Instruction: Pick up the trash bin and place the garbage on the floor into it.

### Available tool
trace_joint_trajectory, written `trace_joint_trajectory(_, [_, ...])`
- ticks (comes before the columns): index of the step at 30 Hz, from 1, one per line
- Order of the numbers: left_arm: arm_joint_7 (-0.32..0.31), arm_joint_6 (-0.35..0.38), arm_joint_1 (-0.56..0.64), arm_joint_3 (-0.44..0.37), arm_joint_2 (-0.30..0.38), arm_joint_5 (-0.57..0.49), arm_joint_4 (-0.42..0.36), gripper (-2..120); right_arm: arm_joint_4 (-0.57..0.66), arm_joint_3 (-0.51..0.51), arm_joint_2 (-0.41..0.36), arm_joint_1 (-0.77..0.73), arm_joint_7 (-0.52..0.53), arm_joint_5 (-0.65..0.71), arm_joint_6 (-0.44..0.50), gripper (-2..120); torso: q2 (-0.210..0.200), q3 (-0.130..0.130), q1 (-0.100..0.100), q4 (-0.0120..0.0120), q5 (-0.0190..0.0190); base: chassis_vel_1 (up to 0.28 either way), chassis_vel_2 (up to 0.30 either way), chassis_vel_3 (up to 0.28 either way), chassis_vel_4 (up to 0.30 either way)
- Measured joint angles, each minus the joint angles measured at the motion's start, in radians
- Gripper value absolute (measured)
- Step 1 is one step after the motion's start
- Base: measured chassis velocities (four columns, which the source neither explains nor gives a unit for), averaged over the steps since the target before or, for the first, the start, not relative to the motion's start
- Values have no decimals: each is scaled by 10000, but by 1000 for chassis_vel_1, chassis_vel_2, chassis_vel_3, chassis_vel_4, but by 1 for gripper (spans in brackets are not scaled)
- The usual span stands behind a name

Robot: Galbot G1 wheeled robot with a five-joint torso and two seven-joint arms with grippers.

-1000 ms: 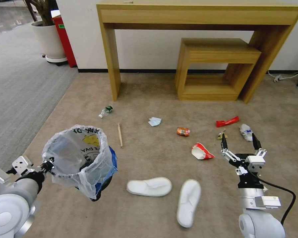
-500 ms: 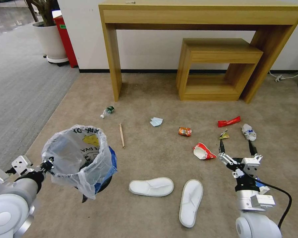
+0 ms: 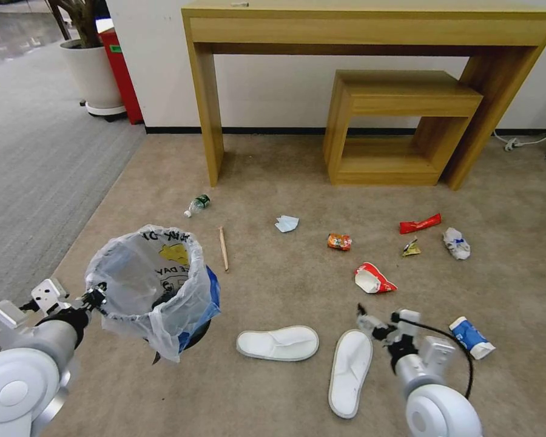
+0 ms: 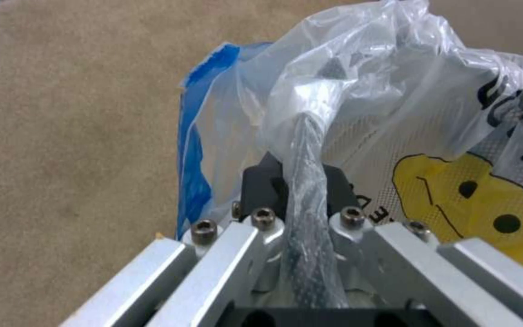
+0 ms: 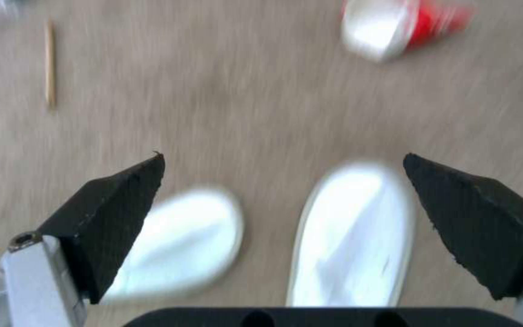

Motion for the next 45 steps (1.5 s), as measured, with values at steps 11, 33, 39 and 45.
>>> trace_joint_trajectory(11, [0,0,79,118,-84,242,-127,2,-1592,-1150,94,1009,772,1415,-1339,100,0,1,0,-1,-1,0,0,0,0])
trace_joint_trajectory(33, [151,0,90,415,-305,732,3,2,-3233,-1035,305,1682,1170,-169,-697,100,2,0,0,-1,0,0,0,0,0])
trace_joint_trajectory(39, [168,0,86,402,-287,736,26,2,-3617,-1148,395,1836,1053,-377,-678,100,2,0,0,-1,0,0,0,0,0])
trace_joint_trajectory(45, [189,-1,87,367,-256,736,58,2,-4022,-1269,449,1918,999,-547,-674,87,2,0,0,-1,0,0,0,0,0])
